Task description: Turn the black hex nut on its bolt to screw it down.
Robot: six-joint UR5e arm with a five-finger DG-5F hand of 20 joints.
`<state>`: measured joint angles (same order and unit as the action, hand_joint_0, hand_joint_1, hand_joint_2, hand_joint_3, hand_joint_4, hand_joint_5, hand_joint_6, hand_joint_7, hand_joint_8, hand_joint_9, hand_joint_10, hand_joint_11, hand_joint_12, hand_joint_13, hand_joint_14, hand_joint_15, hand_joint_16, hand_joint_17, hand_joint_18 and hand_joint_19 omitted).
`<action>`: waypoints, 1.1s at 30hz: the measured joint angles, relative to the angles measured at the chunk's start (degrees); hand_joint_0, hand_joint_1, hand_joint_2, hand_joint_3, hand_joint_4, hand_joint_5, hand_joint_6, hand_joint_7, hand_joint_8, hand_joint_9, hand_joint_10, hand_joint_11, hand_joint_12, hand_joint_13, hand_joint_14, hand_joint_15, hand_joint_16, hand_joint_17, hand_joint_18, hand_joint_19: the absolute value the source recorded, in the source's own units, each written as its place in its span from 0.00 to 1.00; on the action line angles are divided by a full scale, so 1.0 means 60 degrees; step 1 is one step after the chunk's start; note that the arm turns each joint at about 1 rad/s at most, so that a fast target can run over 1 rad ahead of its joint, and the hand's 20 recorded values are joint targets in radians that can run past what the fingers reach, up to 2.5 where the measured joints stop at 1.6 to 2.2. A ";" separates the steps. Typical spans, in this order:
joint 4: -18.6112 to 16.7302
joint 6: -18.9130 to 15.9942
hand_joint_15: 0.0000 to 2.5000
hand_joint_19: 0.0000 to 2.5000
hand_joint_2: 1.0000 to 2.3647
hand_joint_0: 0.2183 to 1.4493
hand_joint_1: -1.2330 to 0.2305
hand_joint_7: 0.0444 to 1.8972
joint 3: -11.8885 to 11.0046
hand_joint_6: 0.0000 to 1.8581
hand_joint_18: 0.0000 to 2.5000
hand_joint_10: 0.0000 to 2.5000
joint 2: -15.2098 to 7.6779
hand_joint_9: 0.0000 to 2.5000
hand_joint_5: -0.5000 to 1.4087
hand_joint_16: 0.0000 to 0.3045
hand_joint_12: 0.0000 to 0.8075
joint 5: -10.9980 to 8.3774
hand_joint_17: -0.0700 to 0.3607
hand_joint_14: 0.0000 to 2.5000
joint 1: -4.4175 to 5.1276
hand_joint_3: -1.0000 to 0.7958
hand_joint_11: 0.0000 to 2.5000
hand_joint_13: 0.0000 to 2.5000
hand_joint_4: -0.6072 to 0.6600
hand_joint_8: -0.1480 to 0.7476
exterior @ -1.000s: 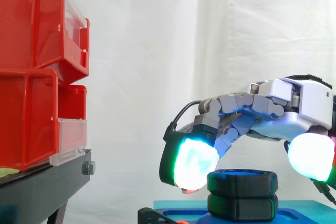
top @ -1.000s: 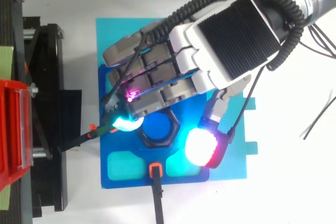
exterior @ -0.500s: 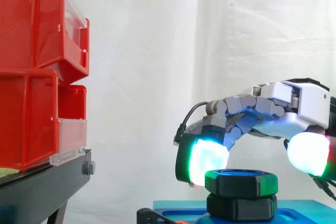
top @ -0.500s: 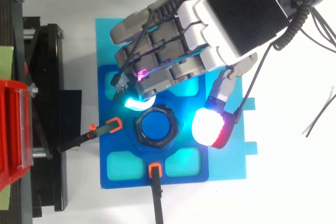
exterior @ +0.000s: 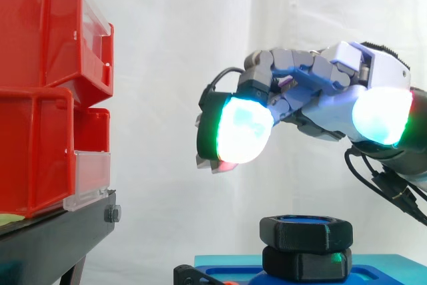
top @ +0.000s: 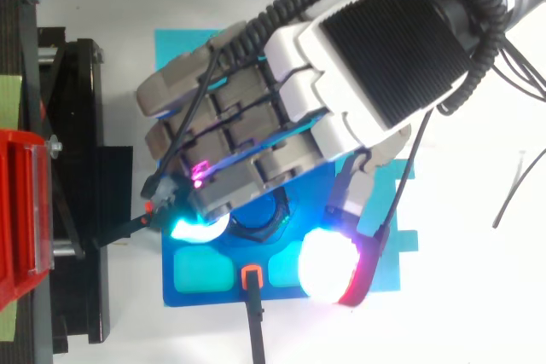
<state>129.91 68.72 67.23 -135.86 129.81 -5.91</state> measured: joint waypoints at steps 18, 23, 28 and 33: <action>-0.0270 0.0799 0.13 0.13 0.00 0.18 0.65 0.59 0.0726 0.27 0.20 0.00 -0.0086 0.32 0.20 0.14 0.36 -0.1004 0.38 0.01 0.0805 0.28 0.12 0.29 0.62 0.45; -0.0455 0.0839 0.12 0.13 0.00 0.18 0.64 0.60 0.0723 0.27 0.20 0.00 -0.0341 0.32 0.20 0.14 0.36 -0.1011 0.38 0.00 0.0826 0.28 0.12 0.29 0.63 0.45; -0.0629 0.0822 0.12 0.13 0.00 0.18 0.64 0.64 0.0721 0.27 0.20 0.01 -0.0432 0.32 0.20 0.14 0.36 -0.1012 0.38 0.01 0.0835 0.28 0.12 0.29 0.60 0.45; -0.0632 0.0814 0.12 0.13 0.00 0.18 0.63 0.61 0.0720 0.30 0.21 0.00 -0.0444 0.31 0.19 0.13 0.36 -0.1018 0.38 0.00 0.0838 0.28 0.13 0.29 0.59 0.45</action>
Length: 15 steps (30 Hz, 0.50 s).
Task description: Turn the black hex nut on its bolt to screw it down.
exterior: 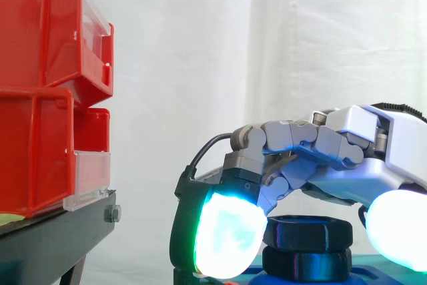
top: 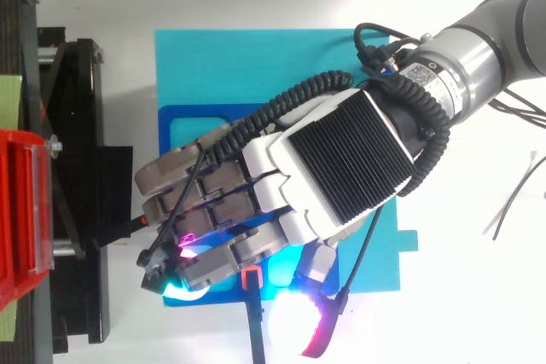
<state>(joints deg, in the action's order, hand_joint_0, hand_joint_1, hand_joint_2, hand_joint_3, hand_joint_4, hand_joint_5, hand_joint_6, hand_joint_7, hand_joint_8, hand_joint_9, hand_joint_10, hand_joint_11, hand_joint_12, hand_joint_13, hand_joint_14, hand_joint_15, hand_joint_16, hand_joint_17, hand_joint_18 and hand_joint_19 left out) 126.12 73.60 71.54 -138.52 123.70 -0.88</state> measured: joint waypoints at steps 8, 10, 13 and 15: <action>0.0058 0.0022 0.12 0.13 0.00 0.18 0.63 0.54 0.0000 0.34 0.21 0.00 0.0001 0.31 0.18 0.13 0.36 -0.0005 0.37 0.00 0.0050 0.28 0.13 0.29 0.60 0.45; 0.0067 0.0018 0.12 0.13 0.00 0.18 0.63 0.53 0.0000 0.35 0.21 0.00 0.0001 0.31 0.18 0.13 0.36 -0.0002 0.37 0.00 0.0058 0.28 0.13 0.29 0.60 0.45; 0.0072 0.0006 0.12 0.13 0.00 0.18 0.63 0.52 -0.0003 0.35 0.21 0.00 0.0001 0.31 0.18 0.13 0.36 0.0013 0.37 0.00 0.0061 0.28 0.13 0.29 0.60 0.44; 0.0073 0.0000 0.12 0.13 0.00 0.19 0.63 0.51 -0.0003 0.36 0.21 0.00 0.0001 0.31 0.18 0.13 0.36 0.0024 0.37 0.00 0.0062 0.28 0.13 0.29 0.60 0.44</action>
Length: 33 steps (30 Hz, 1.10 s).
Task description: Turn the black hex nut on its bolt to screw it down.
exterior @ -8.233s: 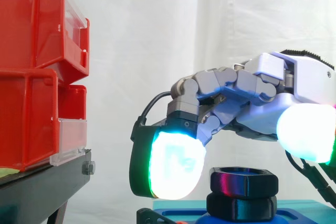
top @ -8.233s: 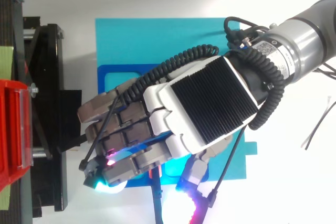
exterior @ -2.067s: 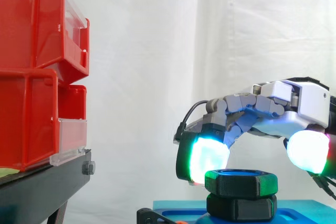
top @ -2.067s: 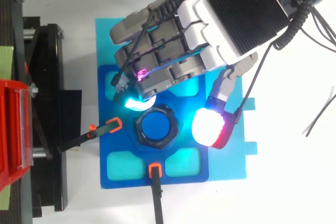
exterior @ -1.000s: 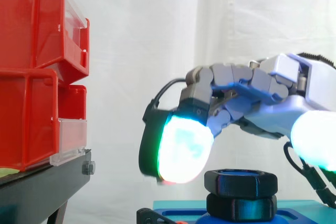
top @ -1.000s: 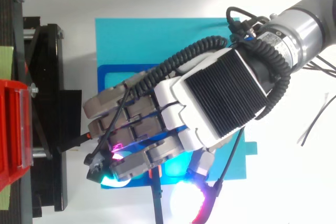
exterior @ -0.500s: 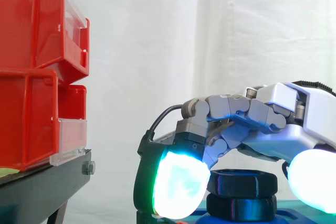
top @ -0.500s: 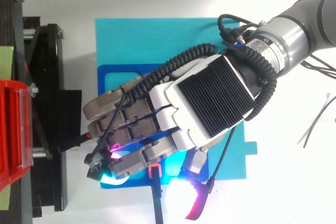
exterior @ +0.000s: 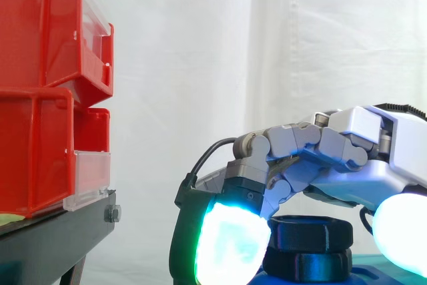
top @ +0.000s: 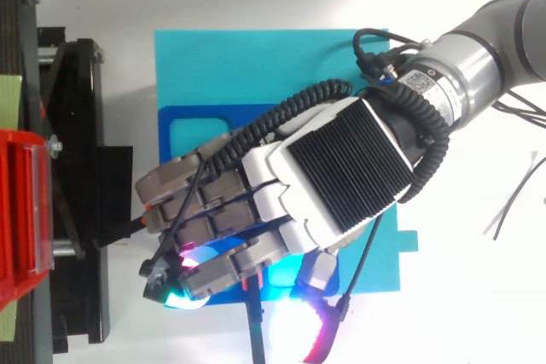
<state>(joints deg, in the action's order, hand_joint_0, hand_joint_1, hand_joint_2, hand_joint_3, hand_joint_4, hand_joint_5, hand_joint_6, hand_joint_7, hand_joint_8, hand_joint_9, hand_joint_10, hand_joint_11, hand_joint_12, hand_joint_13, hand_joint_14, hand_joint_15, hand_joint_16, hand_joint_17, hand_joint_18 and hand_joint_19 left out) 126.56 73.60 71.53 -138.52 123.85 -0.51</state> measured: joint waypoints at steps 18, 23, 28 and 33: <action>0.0078 -0.0006 0.13 0.13 0.00 0.19 0.63 0.47 -0.0132 0.38 0.21 0.01 0.0000 0.30 0.17 0.13 0.35 0.0398 0.37 0.00 -0.0154 0.28 0.14 0.30 0.61 0.44; 0.0113 -0.0006 0.13 0.13 0.00 0.19 0.63 0.46 -0.0140 0.38 0.21 0.00 0.0000 0.30 0.17 0.13 0.35 0.0456 0.37 0.00 -0.0192 0.28 0.14 0.30 0.61 0.44; 0.0118 -0.0006 0.13 0.13 0.00 0.19 0.63 0.46 -0.0161 0.39 0.21 0.00 0.0000 0.30 0.17 0.13 0.35 0.0587 0.37 0.00 -0.0271 0.28 0.14 0.30 0.61 0.44; 0.0118 -0.0022 0.13 0.13 0.00 0.19 0.63 0.46 -0.0173 0.39 0.21 0.00 0.0000 0.30 0.17 0.13 0.35 0.0734 0.37 0.00 -0.0368 0.28 0.14 0.30 0.61 0.44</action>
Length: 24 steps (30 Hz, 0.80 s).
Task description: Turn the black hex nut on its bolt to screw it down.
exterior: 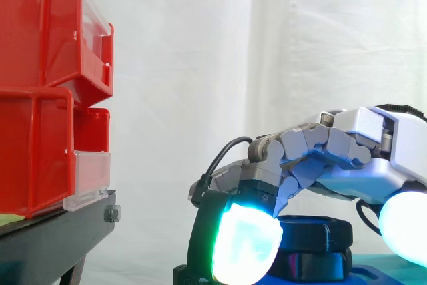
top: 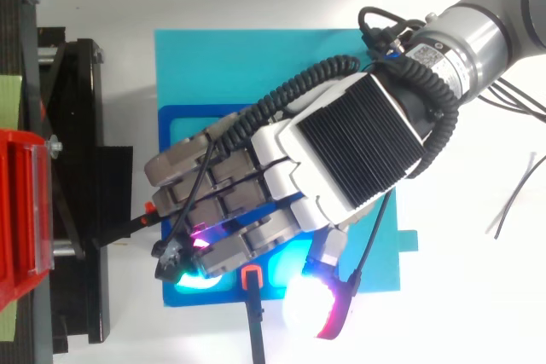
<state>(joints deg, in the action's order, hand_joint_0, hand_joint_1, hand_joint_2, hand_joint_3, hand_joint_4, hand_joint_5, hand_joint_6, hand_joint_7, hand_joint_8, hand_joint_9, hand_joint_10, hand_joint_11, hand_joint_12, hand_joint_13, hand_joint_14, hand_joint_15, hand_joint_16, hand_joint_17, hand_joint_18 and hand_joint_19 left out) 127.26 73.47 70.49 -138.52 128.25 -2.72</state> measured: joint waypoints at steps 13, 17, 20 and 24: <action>0.0000 -0.0057 0.13 0.13 0.00 0.19 0.62 0.45 -0.0072 0.39 0.21 0.00 0.0000 0.31 0.17 0.13 0.35 0.0252 0.37 0.01 -0.0241 0.28 0.14 0.30 0.61 0.44; 0.0005 -0.0055 0.13 0.13 0.00 0.19 0.62 0.45 -0.0073 0.39 0.21 0.00 0.0000 0.31 0.17 0.13 0.35 0.0336 0.37 0.01 -0.0310 0.28 0.14 0.30 0.61 0.44; 0.0010 -0.0048 0.13 0.13 0.00 0.19 0.62 0.45 -0.0074 0.39 0.21 0.00 0.0000 0.30 0.17 0.13 0.35 0.0369 0.37 0.01 -0.0360 0.28 0.14 0.30 0.62 0.44; 0.0005 -0.0042 0.13 0.13 0.00 0.19 0.62 0.45 -0.0074 0.39 0.21 0.01 0.0000 0.30 0.17 0.13 0.35 0.0446 0.37 0.01 -0.0451 0.28 0.14 0.30 0.61 0.44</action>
<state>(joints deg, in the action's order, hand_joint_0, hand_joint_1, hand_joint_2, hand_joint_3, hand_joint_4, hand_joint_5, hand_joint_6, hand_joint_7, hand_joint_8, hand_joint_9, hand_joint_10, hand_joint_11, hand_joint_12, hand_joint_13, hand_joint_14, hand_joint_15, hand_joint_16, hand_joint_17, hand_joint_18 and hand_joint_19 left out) 127.30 73.22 70.05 -138.52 130.92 -5.43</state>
